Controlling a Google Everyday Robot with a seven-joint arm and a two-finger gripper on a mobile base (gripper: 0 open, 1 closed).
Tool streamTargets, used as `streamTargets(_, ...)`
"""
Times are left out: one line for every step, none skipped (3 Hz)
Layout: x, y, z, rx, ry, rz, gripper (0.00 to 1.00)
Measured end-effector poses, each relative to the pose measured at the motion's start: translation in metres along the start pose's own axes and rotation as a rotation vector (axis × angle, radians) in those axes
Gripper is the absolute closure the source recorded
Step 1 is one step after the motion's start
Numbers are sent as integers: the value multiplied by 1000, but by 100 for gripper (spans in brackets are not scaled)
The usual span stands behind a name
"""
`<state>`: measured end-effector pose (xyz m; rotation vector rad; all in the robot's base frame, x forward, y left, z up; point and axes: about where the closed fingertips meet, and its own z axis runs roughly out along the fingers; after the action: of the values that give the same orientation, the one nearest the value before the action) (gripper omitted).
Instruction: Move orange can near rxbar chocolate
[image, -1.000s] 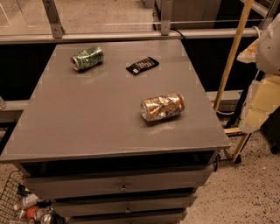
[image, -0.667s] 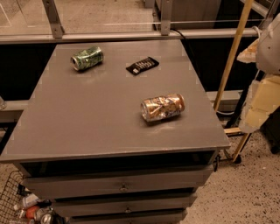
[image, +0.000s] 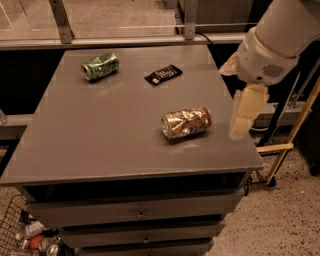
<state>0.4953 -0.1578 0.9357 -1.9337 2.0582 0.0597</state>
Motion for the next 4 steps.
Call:
streamTargets(-30, -22, 36, -48, -32, -86, 0)
streamTargets(-47, -34, 74, -93, -30, -132, 0)
streamTargets(-46, -35, 108, -144, 10, -141, 0)
streamTargets(-36, -30, 129, -186, 53, -127, 18)
